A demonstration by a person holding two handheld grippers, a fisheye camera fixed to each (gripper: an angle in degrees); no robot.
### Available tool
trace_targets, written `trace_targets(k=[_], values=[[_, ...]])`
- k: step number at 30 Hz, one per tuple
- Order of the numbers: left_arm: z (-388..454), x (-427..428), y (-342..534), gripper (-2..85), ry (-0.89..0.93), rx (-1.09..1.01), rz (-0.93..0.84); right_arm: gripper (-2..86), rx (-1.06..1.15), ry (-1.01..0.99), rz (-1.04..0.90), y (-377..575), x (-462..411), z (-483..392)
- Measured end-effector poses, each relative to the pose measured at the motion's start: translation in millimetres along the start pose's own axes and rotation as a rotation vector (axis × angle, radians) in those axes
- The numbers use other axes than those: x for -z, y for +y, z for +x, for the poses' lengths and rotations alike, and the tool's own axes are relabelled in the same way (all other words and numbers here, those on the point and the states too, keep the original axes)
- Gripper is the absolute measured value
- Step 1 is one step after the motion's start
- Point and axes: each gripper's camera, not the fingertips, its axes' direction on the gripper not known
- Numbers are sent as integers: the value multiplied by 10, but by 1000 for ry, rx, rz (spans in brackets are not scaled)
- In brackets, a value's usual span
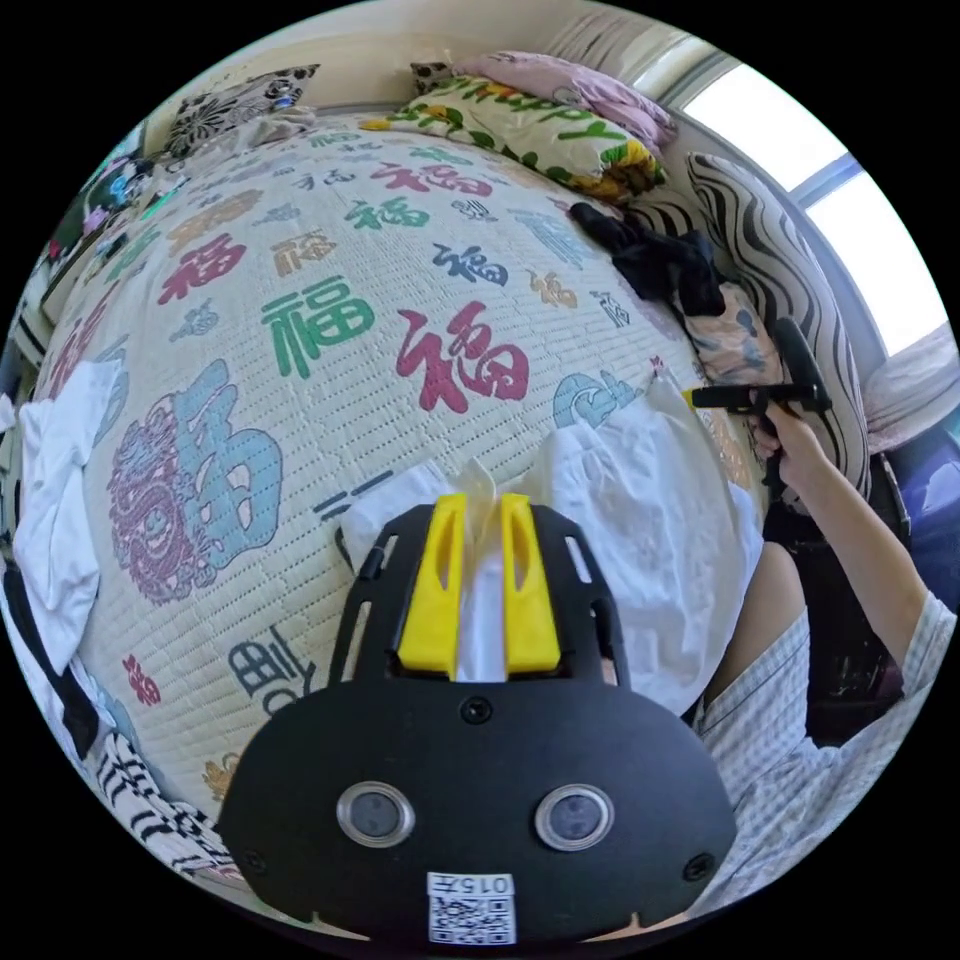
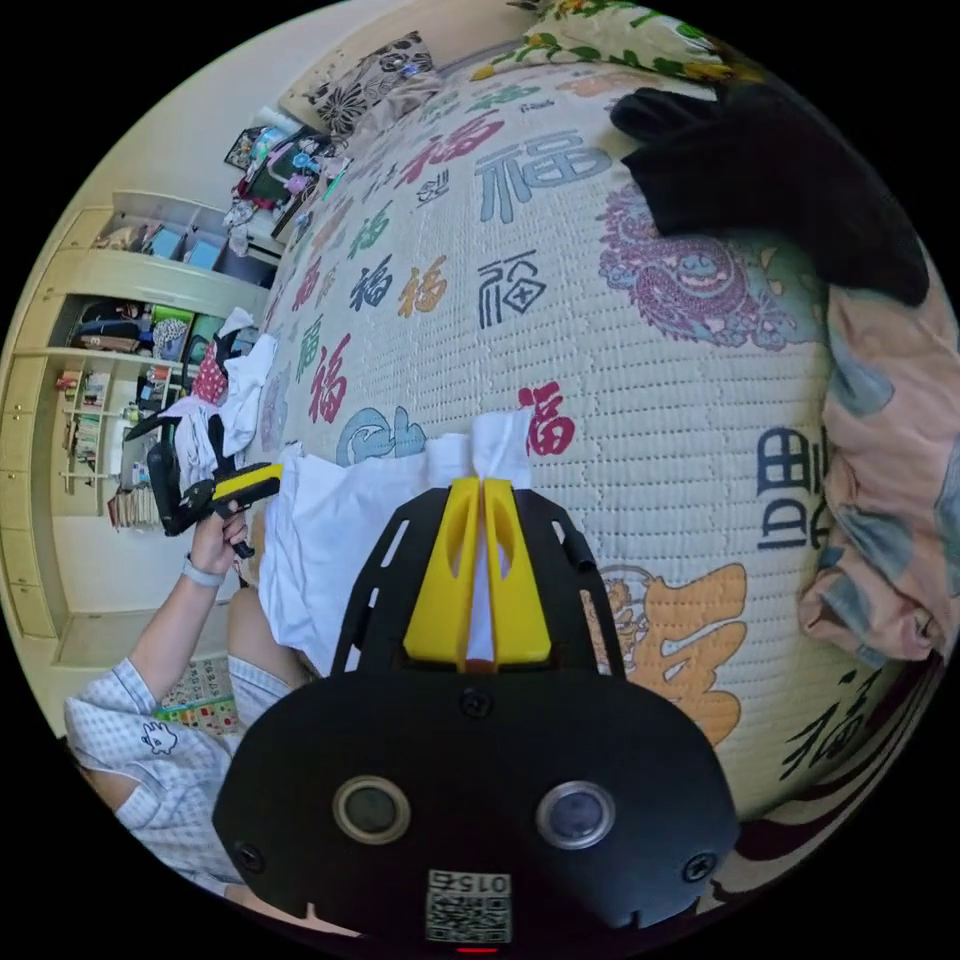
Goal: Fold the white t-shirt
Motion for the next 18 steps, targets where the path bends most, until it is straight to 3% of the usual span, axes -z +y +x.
trace_targets(k=[8,11,13,18], values=[[-624,975,41,-7,-50,70,231,-4,72,-5,143,51,1154,-102],[-924,1599,46,-8,-7,125,391,-4,95,-42,260,64,1700,-250],[-1086,2258,101,-8,65,153,593,-4,128,-87,359,82,2132,-406],[-1056,3538,530,-9,82,52,926,-4,345,-88,657,493,3535,-1101]])
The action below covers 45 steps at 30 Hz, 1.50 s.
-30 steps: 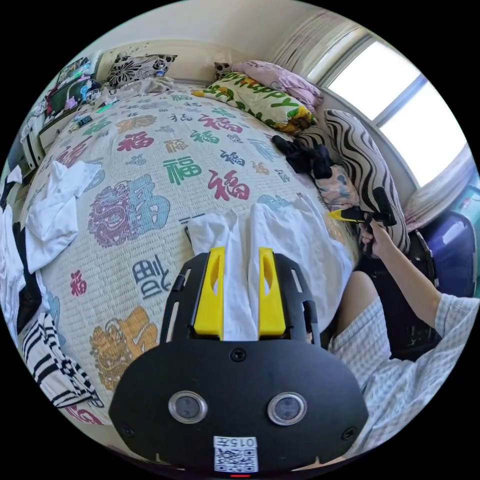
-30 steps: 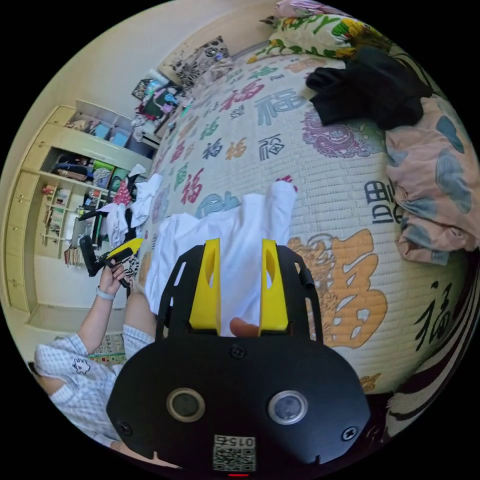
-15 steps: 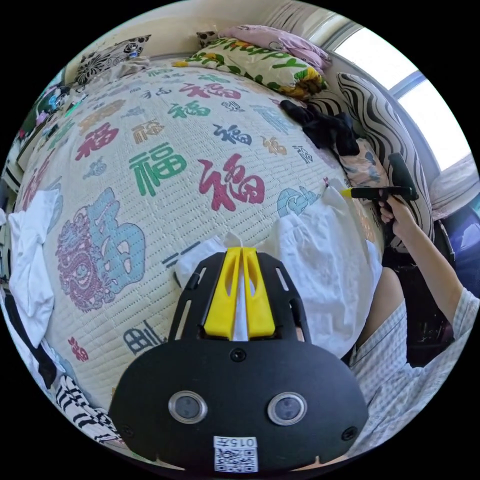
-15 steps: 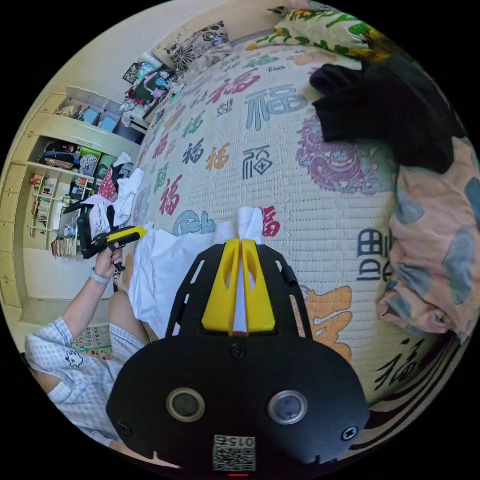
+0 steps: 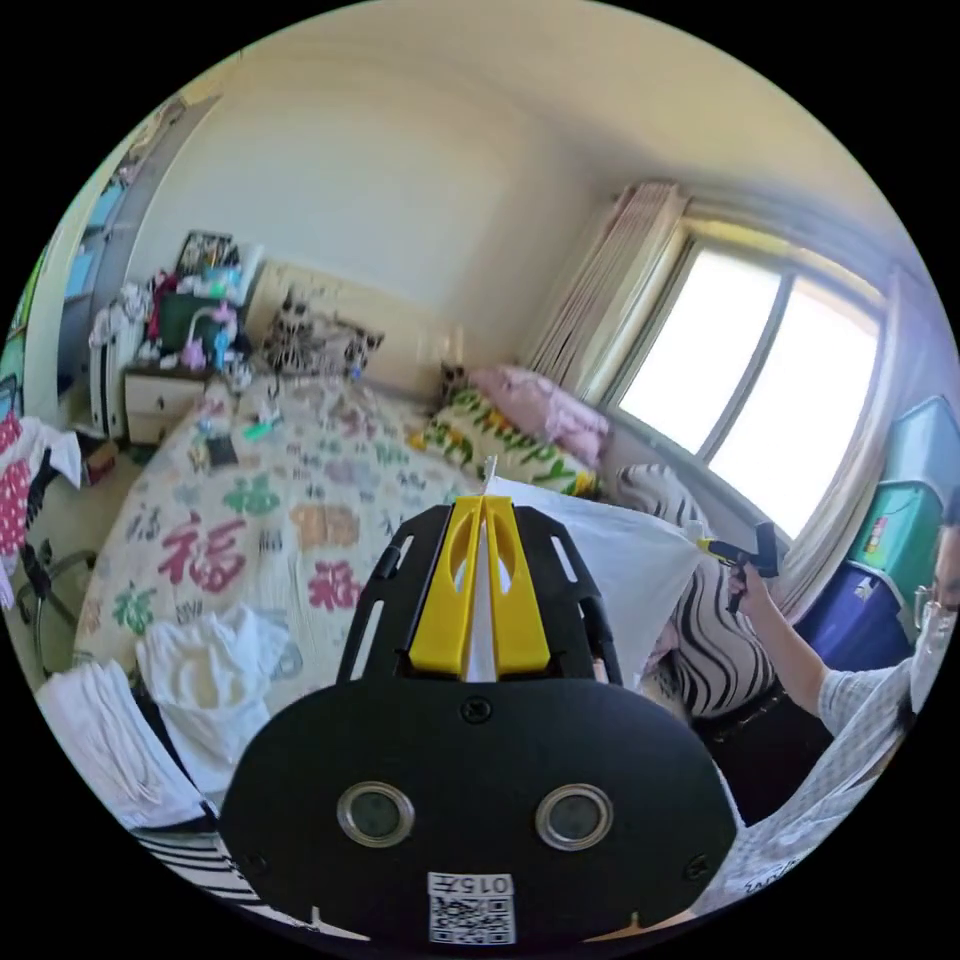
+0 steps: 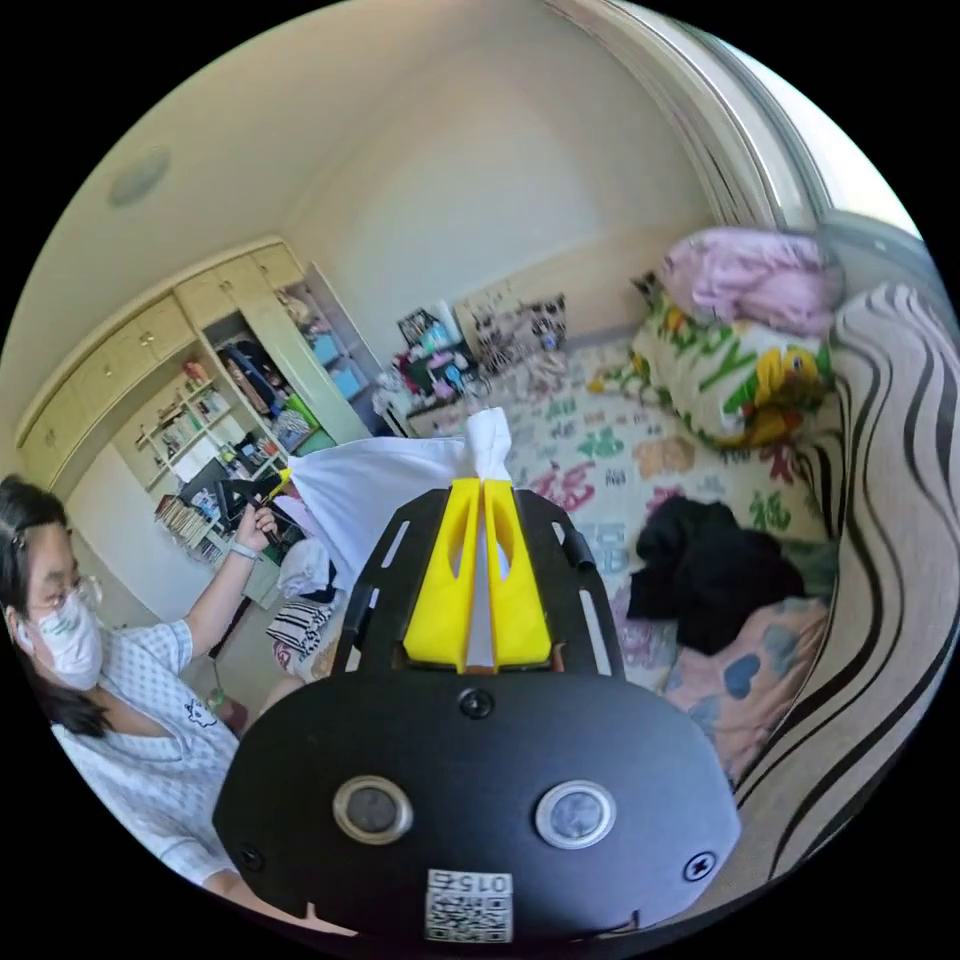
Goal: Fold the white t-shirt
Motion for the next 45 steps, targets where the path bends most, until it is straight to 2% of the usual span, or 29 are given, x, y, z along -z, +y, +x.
trace_targets(k=[4,8,13,17,20,24,27,29,30,33,35,38,40,42,45], values=[[75,971,-135,-8,79,-69,198,-4,118,-85,137,-86,790,-445],[88,1455,-271,-9,128,-83,249,-4,170,-154,170,-179,1333,-771],[311,2014,-270,-8,140,-170,269,-3,275,-114,154,-198,1634,-1223],[108,2199,312,-8,190,-84,185,-4,265,-155,77,315,1622,-1225],[-244,2111,1059,-8,203,57,5,-4,132,-163,-113,934,1245,-895],[-743,1884,2066,-8,176,317,-173,-3,-179,-246,-333,1895,572,-257],[-884,1608,2430,-7,64,349,-383,0,-369,-273,-436,2368,206,98],[-941,1408,2545,-4,23,357,-516,5,-405,-230,-535,2535,10,214],[-979,1279,2591,0,18,368,-595,10,-404,-200,-616,2603,-121,259],[-1067,1139,2528,29,-69,369,-677,37,-364,-92,-720,2587,-272,351],[-1118,1084,2360,55,-149,349,-706,50,-348,-24,-685,2445,-228,458],[-1079,749,1830,66,-229,160,-687,54,-225,36,-564,2008,-216,643],[-1059,119,1389,66,-165,11,-667,58,-135,32,-514,1667,-407,762],[-1105,-507,1122,67,-67,-50,-661,73,-31,1,-482,1231,-908,947],[-1274,-1693,867,68,7,-118,-737,84,17,-74,-538,836,-1796,1286]])
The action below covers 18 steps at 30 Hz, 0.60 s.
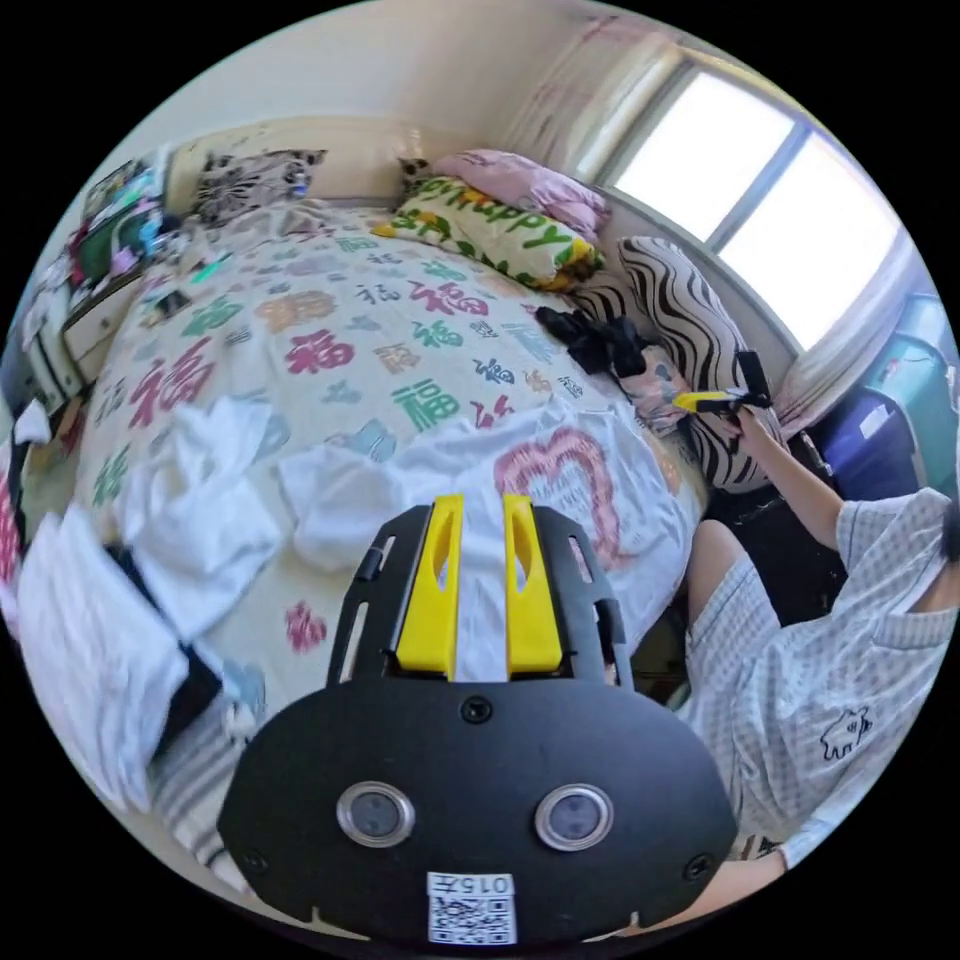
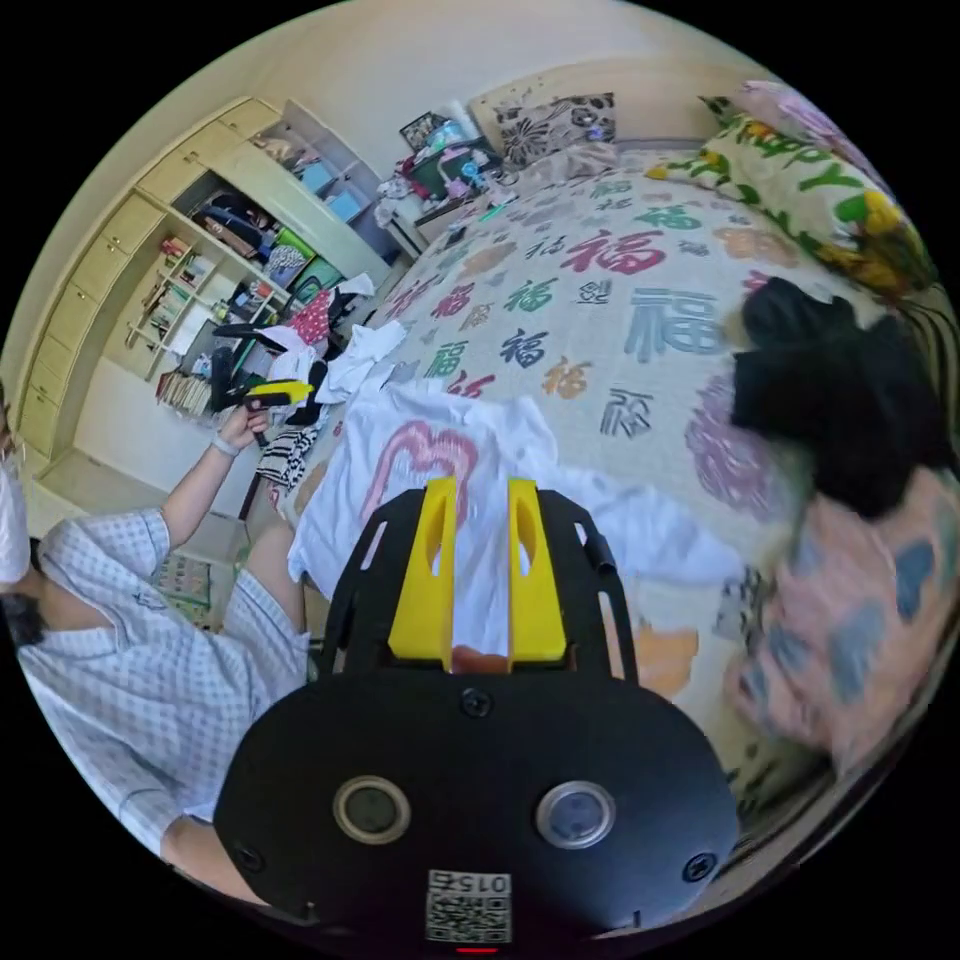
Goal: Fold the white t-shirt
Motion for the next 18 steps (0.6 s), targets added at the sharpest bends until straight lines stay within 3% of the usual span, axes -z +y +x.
trace_targets(k=[6,9,14,18], values=[[-497,-1432,-1101,83,41,-70,-326,110,4,-75,-255,-864,-1091,823],[-630,-1781,-1231,62,51,-85,-420,40,9,-168,-377,-923,-1423,1064],[-828,-1719,-1384,2,128,-41,-382,0,-49,-164,-338,-951,-1435,1337],[-1199,-1290,-1824,-4,143,68,-146,-5,-105,-132,-159,-1312,-1033,1695]])
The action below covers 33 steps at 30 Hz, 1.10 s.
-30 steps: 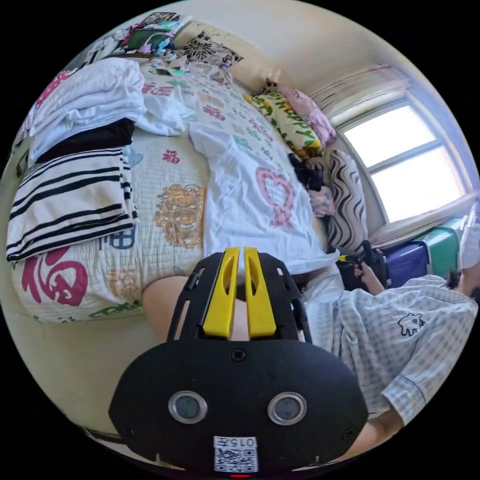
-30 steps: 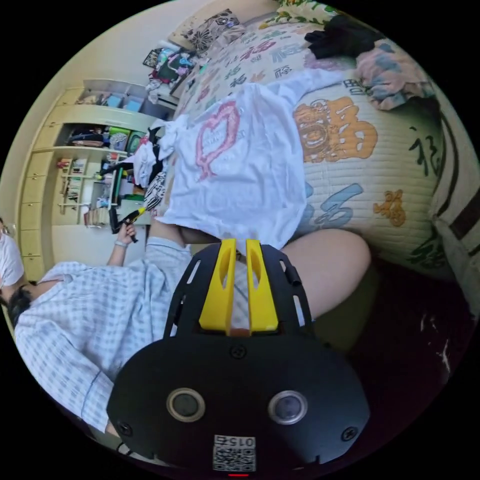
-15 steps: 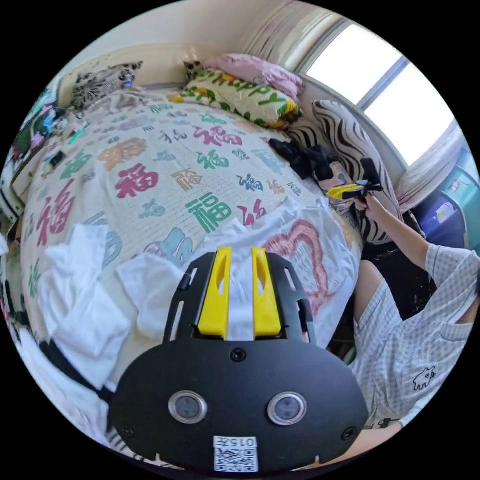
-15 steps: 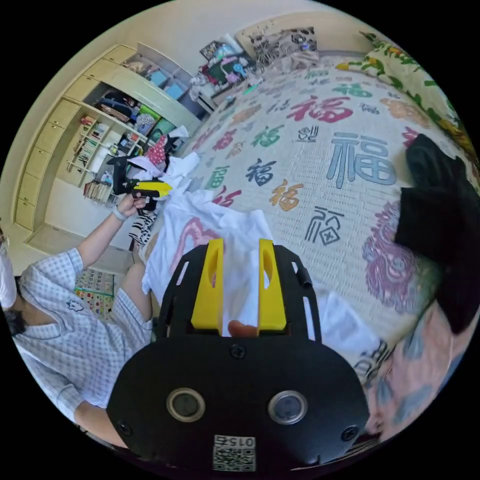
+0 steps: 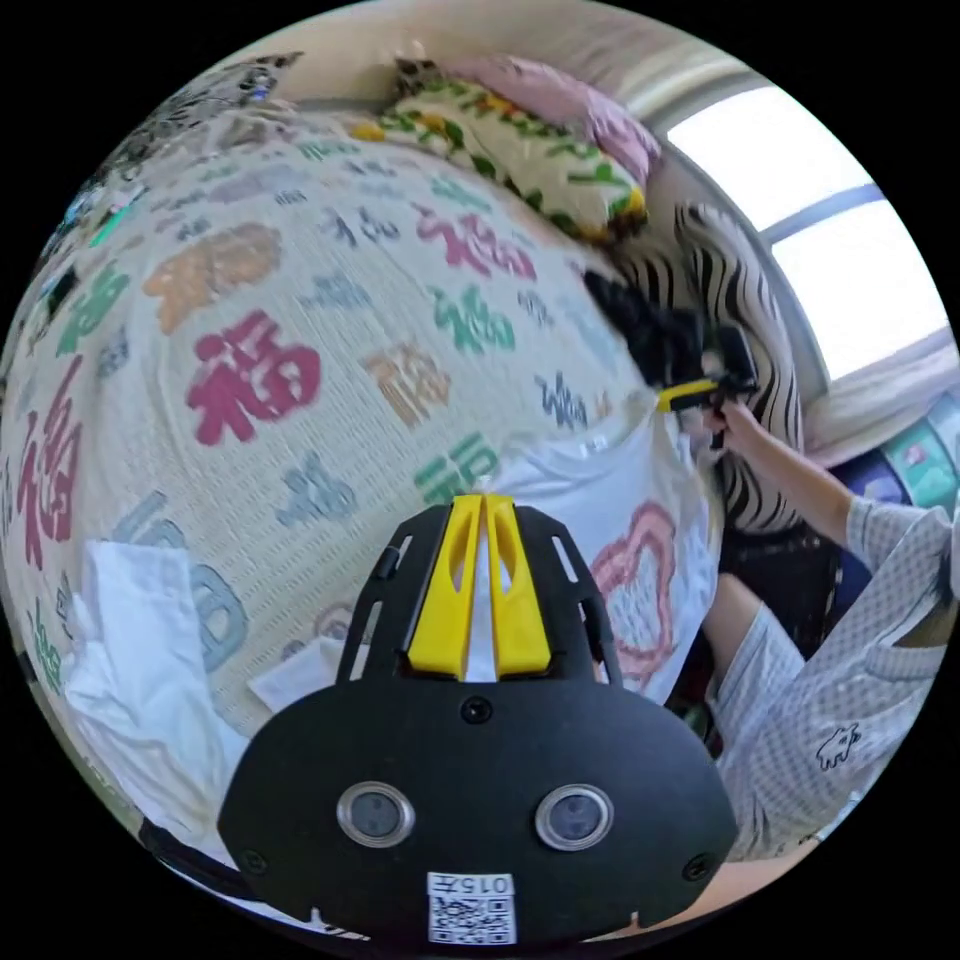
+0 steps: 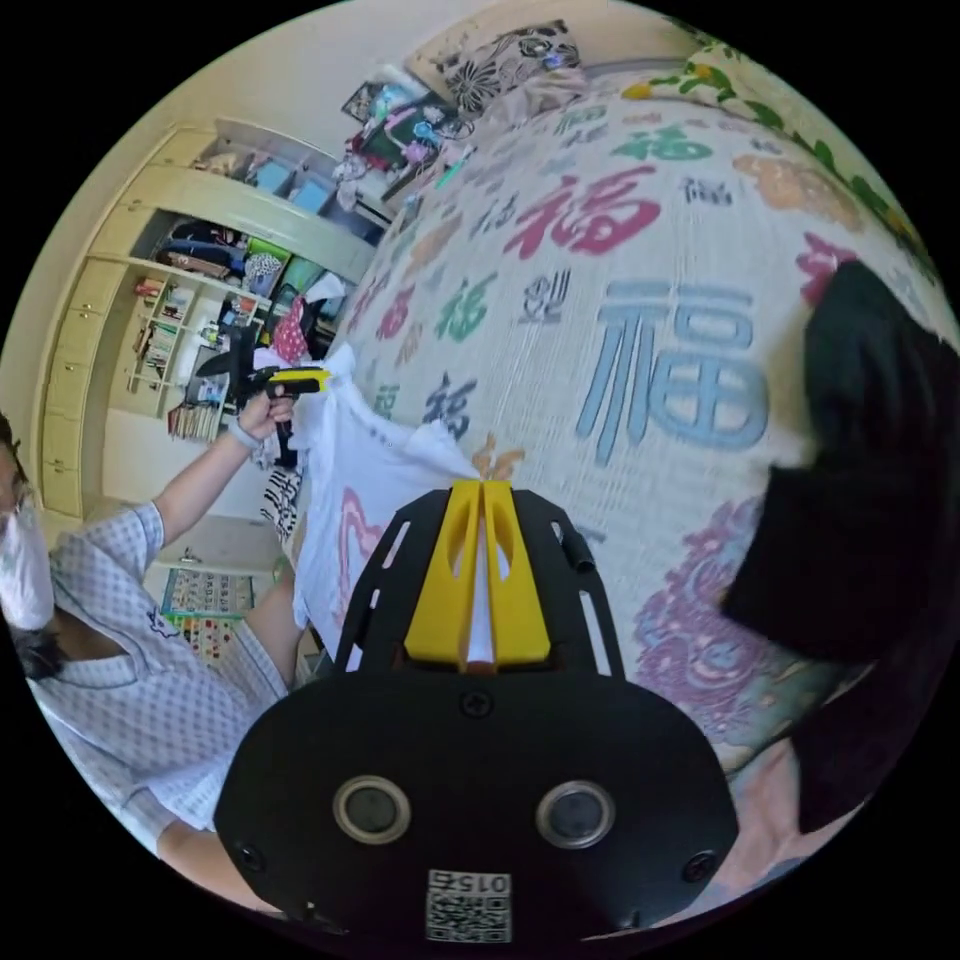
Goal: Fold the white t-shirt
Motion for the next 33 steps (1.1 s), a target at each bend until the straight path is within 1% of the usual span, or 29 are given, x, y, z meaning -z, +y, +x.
trace_targets(k=[1,2,3,5,7,8,10,12,13,15,16,17,18,19,20,22,23,24,25,26,28,29,30,32,33], values=[[-20,3,-178,-4,-22,-30,-39,-5,4,3,2,-81,47,29],[-6,-28,-264,-4,-50,-57,-70,-6,29,39,-48,-262,65,59],[30,-111,-420,-4,-103,-108,-125,-6,69,127,-123,-439,6,48],[30,-184,-616,-4,-123,-131,-141,-7,140,249,-186,-657,-87,17],[-45,-246,-810,-4,-191,-133,-142,-7,138,274,-190,-825,-124,101],[-80,-244,-849,-4,-201,-123,-126,-6,119,299,-181,-907,-129,196],[-234,-186,-990,-3,-229,-66,-17,-5,70,318,-124,-1002,-83,360],[-293,-174,-1076,-1,-287,-40,69,2,-7,336,-19,-1087,-8,588],[-348,-226,-1112,1,-299,-1,83,4,-21,335,-10,-1101,-14,643],[-420,-348,-1090,4,-315,35,42,21,-79,309,-23,-1065,-93,849],[-412,-363,-985,7,-369,36,43,29,-78,316,-19,-1020,-102,873],[-401,-348,-906,9,-383,33,53,44,-75,319,4,-884,-94,906],[-373,-290,-706,13,-360,27,65,61,-78,270,24,-679,-66,931],[-315,-221,-442,21,-289,9,62,69,-64,225,22,-556,-58,927],[-273,-187,-283,25,-243,-3,59,72,-22,131,-3,-260,-69,888],[-60,-104,454,47,-111,6,-9,77,-6,48,-83,278,-156,779],[-2,-98,653,54,-90,23,-34,79,-17,7,-137,674,-249,680],[115,-114,1049,66,-64,73,-91,80,-42,-22,-197,1062,-367,578],[232,-169,1427,74,-51,122,-157,81,-62,-32,-228,1249,-435,532],[288,-204,1601,78,-53,150,-194,83,-123,-39,-293,1611,-590,463],[426,-305,2190,92,-54,293,-261,91,-251,-49,-351,2070,-800,443],[441,-318,2301,94,-57,333,-258,105,-351,-56,-372,2321,-908,478],[461,-342,2466,94,-61,392,-229,112,-438,-69,-353,2518,-967,510],[516,-453,2565,84,-115,365,-237,112,-500,-76,-317,2704,-1034,528],[551,-583,2589,64,-180,327,-300,107,-503,-66,-330,2764,-1108,537]])
